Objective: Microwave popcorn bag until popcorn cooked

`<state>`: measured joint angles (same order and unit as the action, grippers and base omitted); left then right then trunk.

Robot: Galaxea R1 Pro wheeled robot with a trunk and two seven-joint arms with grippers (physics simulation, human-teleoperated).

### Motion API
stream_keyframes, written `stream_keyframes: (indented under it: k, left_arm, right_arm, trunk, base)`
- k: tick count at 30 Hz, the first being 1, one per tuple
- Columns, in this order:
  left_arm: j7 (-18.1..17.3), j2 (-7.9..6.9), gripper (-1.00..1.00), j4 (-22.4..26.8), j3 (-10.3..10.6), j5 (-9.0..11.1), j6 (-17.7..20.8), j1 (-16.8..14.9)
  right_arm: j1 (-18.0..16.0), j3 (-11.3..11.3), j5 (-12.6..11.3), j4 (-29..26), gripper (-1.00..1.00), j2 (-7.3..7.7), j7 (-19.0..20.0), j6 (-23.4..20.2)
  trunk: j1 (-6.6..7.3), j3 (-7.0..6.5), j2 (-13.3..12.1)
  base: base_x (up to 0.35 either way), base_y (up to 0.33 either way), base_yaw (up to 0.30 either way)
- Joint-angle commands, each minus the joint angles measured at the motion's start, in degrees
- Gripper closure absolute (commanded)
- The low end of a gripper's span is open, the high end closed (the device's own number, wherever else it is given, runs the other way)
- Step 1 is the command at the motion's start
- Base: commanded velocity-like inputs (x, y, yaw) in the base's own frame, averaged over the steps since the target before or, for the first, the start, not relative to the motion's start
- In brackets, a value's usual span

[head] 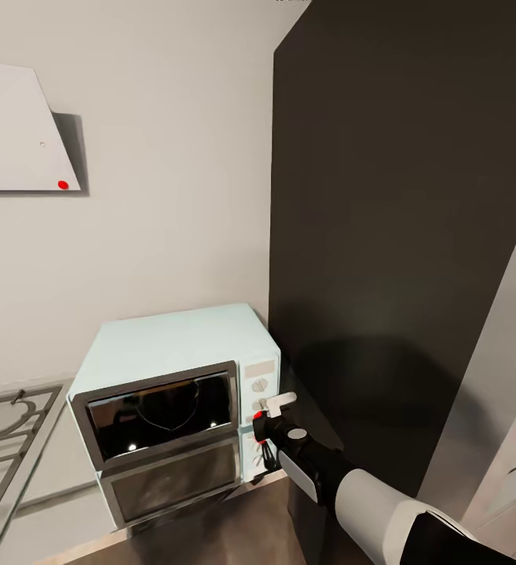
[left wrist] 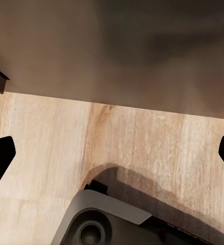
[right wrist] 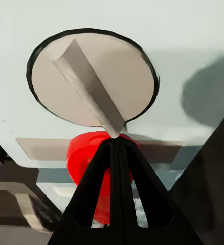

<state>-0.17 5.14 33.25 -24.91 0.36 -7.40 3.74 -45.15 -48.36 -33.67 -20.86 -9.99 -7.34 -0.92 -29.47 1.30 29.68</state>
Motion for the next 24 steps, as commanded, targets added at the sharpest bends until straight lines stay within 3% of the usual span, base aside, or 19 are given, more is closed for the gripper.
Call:
stream_keyframes:
  k: [1,16,20,24]
  left_arm:
    - [0.0,0.03,-1.0,0.1,-0.1,0.0,-0.1,0.0]
    - [0.0,0.09,-1.0,0.1,-0.2,-0.1,-0.1,0.0]
    - [0.0,0.08,-1.0,0.1,-0.1,0.0,-0.1,0.0]
    - [0.0,0.05,-1.0,0.1,-0.1,0.2,-0.1,-0.1]
  right_arm:
    - [-0.1,-0.7,-0.3,-0.2,1.0,0.0,-0.1,-0.1]
    - [-0.1,-0.7,-0.3,-0.2,1.0,0.0,-0.1,-0.1]
    - [-0.1,-0.7,-0.3,-0.7,1.0,0.0,0.0,0.1]
    - [2.4,-0.8,-0.3,-9.8,1.0,0.07,0.0,0.8]
  trunk:
    - [-0.05,0.09,0.1]
    - [-0.05,0.09,0.1]
    - [-0.05,0.09,0.1]
    - [-0.05,0.09,0.1]
  base:
    - [0.0,0.203,0.0]
    - [0.0,0.016,0.0]
    - [-0.222,0.0,0.0]
    - [-0.334,0.015,0.0]
